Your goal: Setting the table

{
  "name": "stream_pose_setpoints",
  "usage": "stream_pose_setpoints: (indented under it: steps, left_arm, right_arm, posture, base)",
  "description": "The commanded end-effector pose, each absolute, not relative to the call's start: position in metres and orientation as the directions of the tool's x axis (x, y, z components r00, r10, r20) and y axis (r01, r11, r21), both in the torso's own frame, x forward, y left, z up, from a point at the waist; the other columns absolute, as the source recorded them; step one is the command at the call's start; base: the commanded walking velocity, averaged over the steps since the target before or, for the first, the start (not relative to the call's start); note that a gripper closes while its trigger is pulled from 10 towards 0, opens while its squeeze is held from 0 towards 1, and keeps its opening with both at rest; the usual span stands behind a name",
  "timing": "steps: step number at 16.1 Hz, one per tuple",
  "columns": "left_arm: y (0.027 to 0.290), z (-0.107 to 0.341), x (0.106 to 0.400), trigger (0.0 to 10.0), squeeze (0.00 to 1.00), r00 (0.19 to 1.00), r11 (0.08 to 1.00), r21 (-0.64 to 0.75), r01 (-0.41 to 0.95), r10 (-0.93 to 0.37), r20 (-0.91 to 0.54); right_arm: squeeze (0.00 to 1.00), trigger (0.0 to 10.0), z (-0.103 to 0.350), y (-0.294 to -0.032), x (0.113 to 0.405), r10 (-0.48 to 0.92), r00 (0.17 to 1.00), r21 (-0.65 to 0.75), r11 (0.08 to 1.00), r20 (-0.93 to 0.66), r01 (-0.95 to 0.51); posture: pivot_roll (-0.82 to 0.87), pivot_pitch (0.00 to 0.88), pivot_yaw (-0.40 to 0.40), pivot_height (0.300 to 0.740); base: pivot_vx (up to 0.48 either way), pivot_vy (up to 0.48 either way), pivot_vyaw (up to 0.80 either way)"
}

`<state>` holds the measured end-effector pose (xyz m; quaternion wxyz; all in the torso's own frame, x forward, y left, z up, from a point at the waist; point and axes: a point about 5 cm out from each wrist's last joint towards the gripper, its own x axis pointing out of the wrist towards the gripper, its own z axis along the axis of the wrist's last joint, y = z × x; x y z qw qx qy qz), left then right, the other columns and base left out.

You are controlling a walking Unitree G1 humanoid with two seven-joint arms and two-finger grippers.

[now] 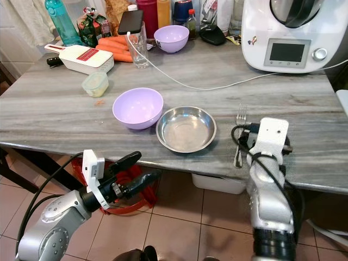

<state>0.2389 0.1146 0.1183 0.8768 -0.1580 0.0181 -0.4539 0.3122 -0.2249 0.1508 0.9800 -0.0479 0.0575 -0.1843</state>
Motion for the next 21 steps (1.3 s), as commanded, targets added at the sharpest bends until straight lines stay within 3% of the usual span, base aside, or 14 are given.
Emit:
stream_pose_setpoints:
  steps: [1, 21]
  left_arm:
    - [0.115, 0.123, 0.240, 10.0, 0.00, 0.589, 0.542, -0.282, 0.792, -0.800, 0.116]
    - [0.112, 0.123, 0.237, 10.0, 0.00, 0.589, 0.544, -0.282, 0.790, -0.801, 0.104]
  right_arm:
    - [1.00, 10.0, 0.150, -0.225, 0.315, -0.362, 0.925, -0.116, 0.930, -0.116, 0.349]
    - [1.00, 10.0, 0.135, -0.226, 0.331, -0.320, 0.921, -0.131, 0.946, -0.223, 0.297]
  posture:
    - [-0.10, 0.122, 0.101, 0.740]
    - [-0.09, 0.136, 0.097, 0.740]
  base:
    - [0.000, 0.000, 0.00]
    - [0.000, 0.000, 0.00]
